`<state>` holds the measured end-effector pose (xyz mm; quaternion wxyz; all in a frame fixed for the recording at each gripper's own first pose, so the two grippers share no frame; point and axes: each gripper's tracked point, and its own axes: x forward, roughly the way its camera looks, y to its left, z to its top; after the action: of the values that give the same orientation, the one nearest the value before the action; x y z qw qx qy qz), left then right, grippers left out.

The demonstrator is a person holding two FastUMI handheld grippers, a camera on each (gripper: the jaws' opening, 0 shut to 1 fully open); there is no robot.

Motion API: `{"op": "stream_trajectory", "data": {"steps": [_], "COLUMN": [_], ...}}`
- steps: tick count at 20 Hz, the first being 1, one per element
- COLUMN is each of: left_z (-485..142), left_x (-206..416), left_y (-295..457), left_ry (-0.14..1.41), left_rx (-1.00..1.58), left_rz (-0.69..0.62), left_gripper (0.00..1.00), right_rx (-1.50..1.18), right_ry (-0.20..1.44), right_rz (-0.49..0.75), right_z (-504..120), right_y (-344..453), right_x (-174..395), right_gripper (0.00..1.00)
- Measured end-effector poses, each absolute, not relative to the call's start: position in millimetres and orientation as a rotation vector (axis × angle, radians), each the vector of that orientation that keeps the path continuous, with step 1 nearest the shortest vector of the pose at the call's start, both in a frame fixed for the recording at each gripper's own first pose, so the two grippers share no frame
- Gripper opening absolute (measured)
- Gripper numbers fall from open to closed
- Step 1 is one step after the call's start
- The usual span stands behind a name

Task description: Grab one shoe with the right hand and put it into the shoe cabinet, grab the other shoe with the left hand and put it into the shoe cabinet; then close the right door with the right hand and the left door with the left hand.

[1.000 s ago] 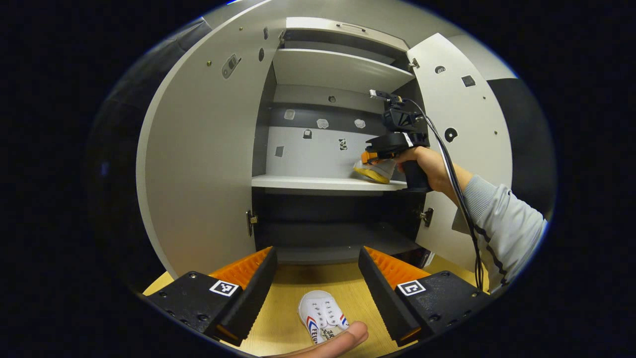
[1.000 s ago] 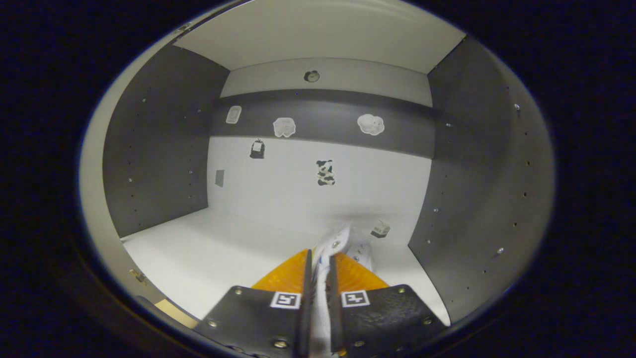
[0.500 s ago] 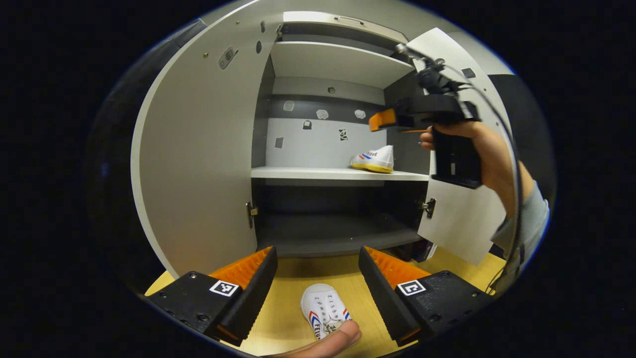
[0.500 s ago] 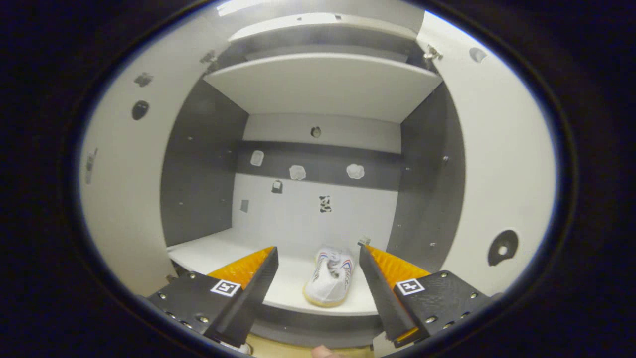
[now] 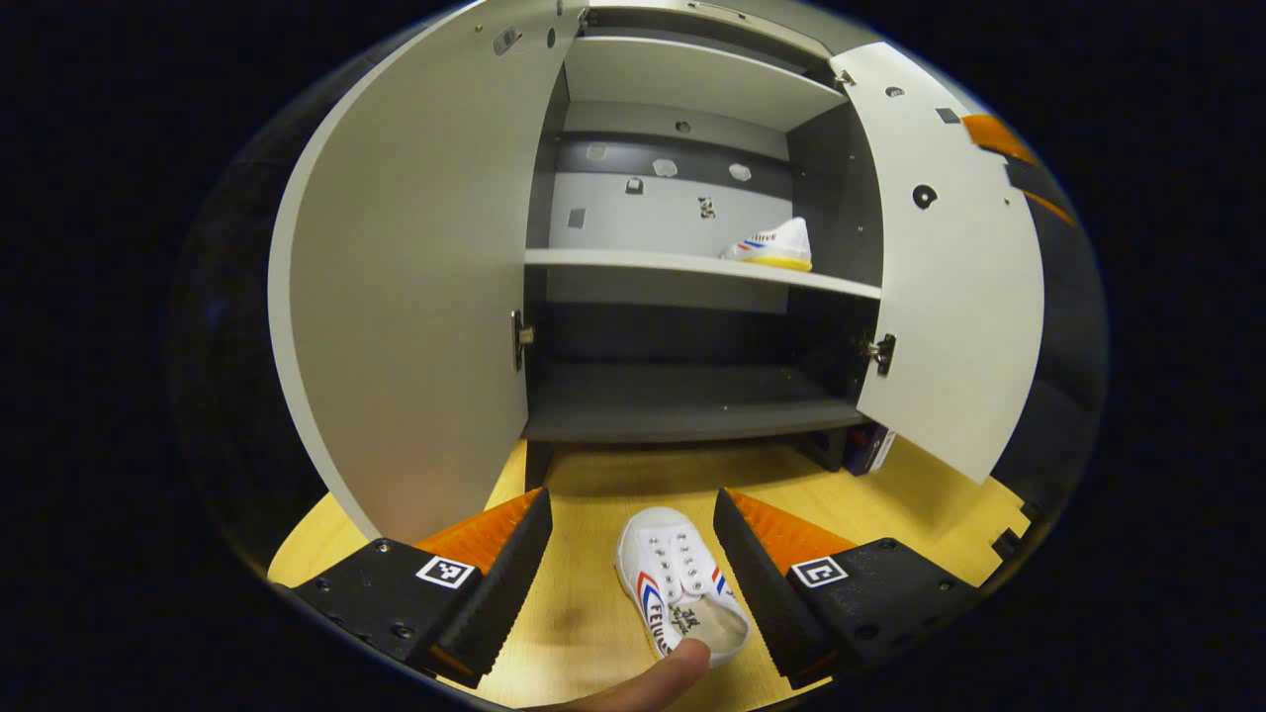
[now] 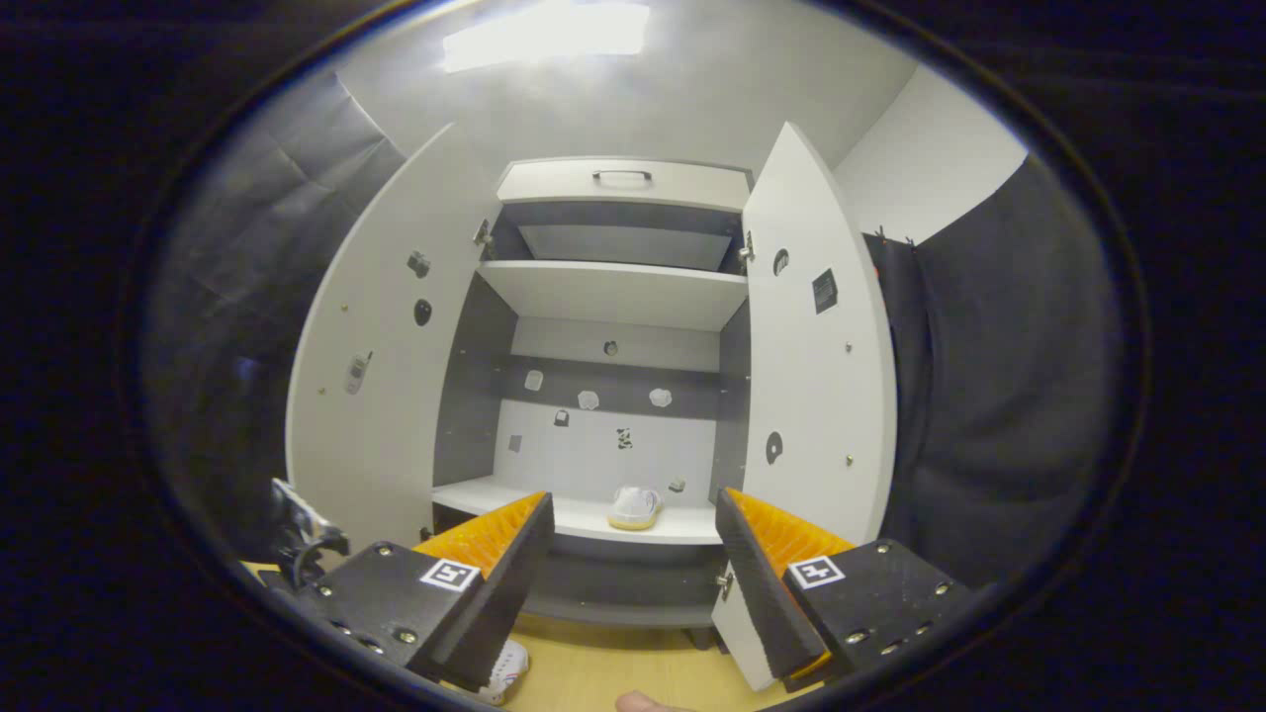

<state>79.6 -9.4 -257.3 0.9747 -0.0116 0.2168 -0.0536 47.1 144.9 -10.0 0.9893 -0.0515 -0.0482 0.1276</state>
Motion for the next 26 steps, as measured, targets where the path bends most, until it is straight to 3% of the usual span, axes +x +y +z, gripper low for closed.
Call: {"op": "stream_trajectory", "data": {"steps": [4, 7, 10, 18, 23, 24, 25, 26], "left_z": [-301.4, -327.4, -351.5, -381.6, -396.5, -398.8, -398.5, -399.1], "left_x": [71.0, 69.6, 64.0, 66.0, 62.2, 60.8, 63.0, 62.3], "left_y": [-9.3, -14.3, -19.1, -18.2, -33.0, -37.8, -35.9, -34.0], "left_ry": [0.533, 0.577, 0.644, 0.713, 0.811, 0.835, 0.825, 0.829], "left_rx": [0.004, 0.031, 0.041, 0.056, -0.001, -0.027, -0.011, 0.018], "left_rz": [-0.088, -0.095, -0.101, -0.102, -0.138, -0.137, -0.134, -0.131], "left_gripper": [1.0, 1.0, 1.0, 0.99, 0.74, 0.63, 0.45, 0.43], "right_rx": [-0.094, -0.119, -0.083, 0.017, 0.016, 0.017, 0.017, 0.016], "right_ry": [-0.07, -0.072, -0.132, -0.089, -0.073, -0.075, -0.077, -0.077], "right_rz": [0.248, 0.169, 0.123, 0.07, 0.073, 0.079, 0.085, 0.089], "right_z": [-36.7, -39.0, -22.8, -47.5, -53.2, -52.9, -53.7, -54.3], "right_y": [127.7, 99.0, 78.1, 39.9, 41.5, 43.5, 45.9, 47.8], "right_x": [-14.9, -32.8, -37.9, -24.8, -22.8, -23.6, -24.7, -25.2], "right_gripper": [0.98, 0.98, 0.98, 0.97, 1.0, 1.0, 1.0, 1.0]}}
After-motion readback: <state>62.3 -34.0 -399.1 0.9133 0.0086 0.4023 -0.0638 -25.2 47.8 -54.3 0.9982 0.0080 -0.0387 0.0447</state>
